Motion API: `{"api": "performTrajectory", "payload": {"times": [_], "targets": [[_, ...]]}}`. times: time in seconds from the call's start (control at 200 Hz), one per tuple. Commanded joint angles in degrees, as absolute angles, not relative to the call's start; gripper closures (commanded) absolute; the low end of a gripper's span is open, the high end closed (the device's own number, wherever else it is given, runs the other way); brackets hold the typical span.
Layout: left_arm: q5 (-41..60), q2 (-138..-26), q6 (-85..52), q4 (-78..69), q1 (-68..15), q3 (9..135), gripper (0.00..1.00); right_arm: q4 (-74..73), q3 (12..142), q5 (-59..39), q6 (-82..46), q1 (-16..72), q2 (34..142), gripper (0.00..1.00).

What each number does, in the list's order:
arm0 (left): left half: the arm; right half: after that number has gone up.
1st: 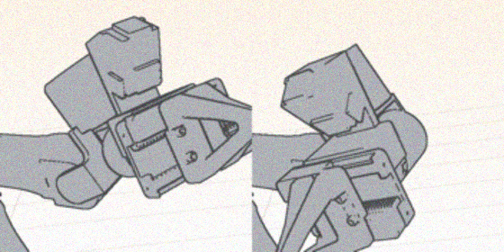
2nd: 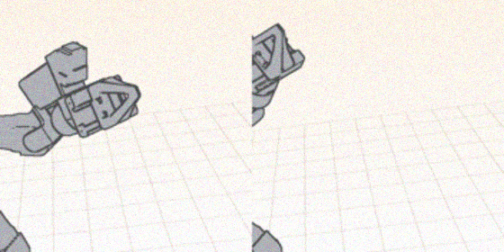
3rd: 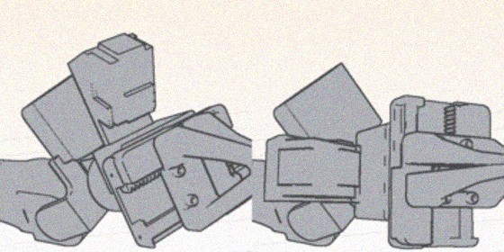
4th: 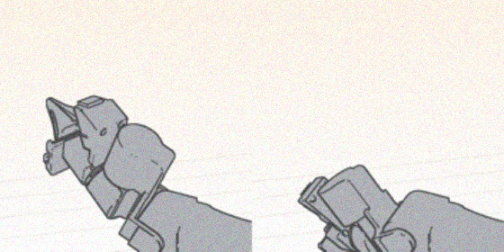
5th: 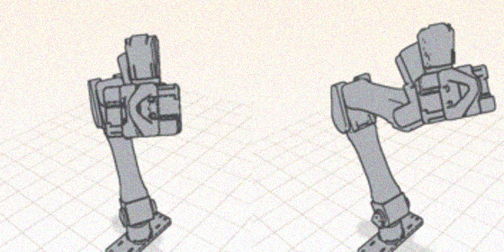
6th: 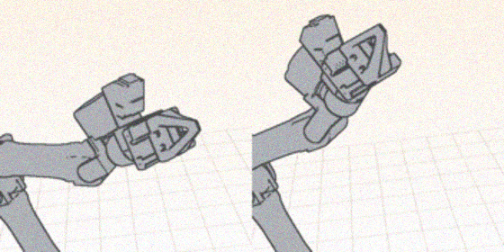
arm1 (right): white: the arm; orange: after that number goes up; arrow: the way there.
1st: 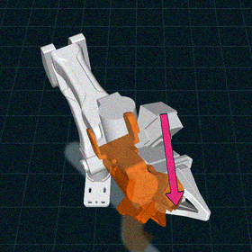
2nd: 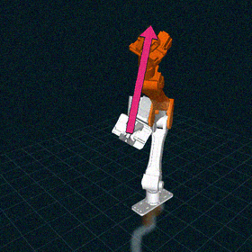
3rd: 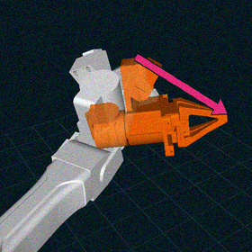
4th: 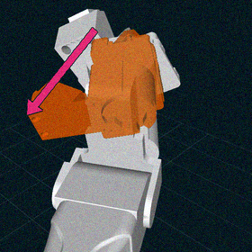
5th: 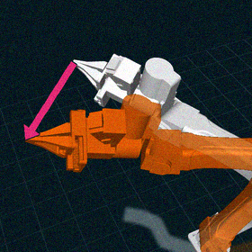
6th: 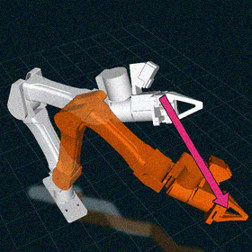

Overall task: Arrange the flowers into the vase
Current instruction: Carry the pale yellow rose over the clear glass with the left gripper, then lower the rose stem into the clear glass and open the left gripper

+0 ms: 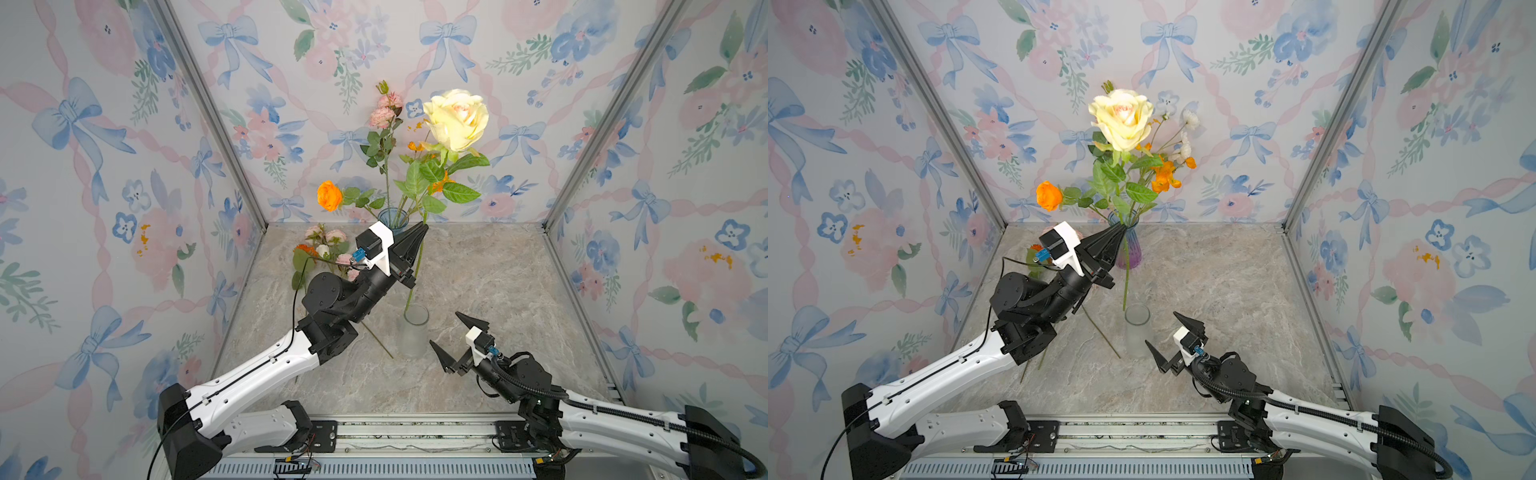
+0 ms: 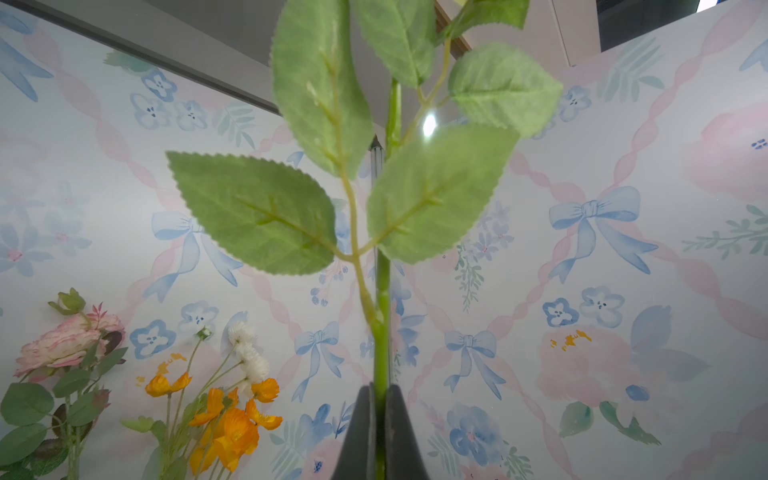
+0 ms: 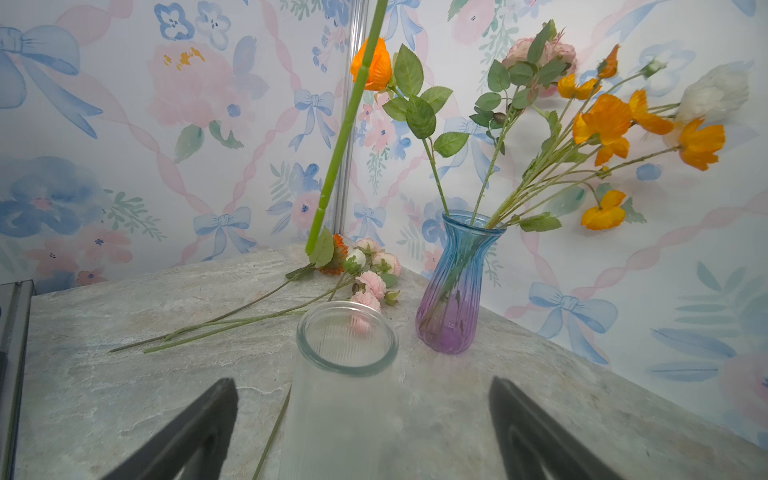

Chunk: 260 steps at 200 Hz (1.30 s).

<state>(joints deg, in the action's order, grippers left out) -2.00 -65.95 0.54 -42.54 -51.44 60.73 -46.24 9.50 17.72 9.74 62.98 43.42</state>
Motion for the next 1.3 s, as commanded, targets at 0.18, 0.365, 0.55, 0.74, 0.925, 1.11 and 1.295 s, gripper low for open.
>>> {"api": "performTrajectory", "payload": {"times": [0.18,0.365,0.55,0.74,0.925,1.11,1.295], "targets": [[-1.1,-69.9,1.7,-53.5,-51.9,58.6,1.00,-45.4,8.9,16.7,8.1,62.2,43.9,0.03],[-1.8,-71.3,-0.9,-57.3,-52.0,52.6,1.00,-45.4,9.3,15.8,7.8,62.0,44.9,0.03],[-3.4,-71.8,-3.4,-61.4,-53.1,45.6,1.00,-45.4,9.4,15.6,7.9,62.0,45.2,0.03],[-6.5,-72.5,-4.7,-62.0,-54.5,40.1,1.00,-45.0,10.0,14.5,7.8,62.0,46.0,0.03],[-9.2,-73.3,-5.8,-62.1,-54.5,34.6,1.00,-45.3,10.0,14.2,7.6,62.0,46.4,0.03],[-10.0,-74.5,-6.7,-62.0,-54.5,32.1,0.99,-45.2,10.0,14.2,7.7,62.0,46.5,0.03],[-10.8,-74.7,-7.6,-62.0,-54.5,30.9,0.90,-45.3,10.1,14.1,7.7,62.0,46.8,0.03]]}}
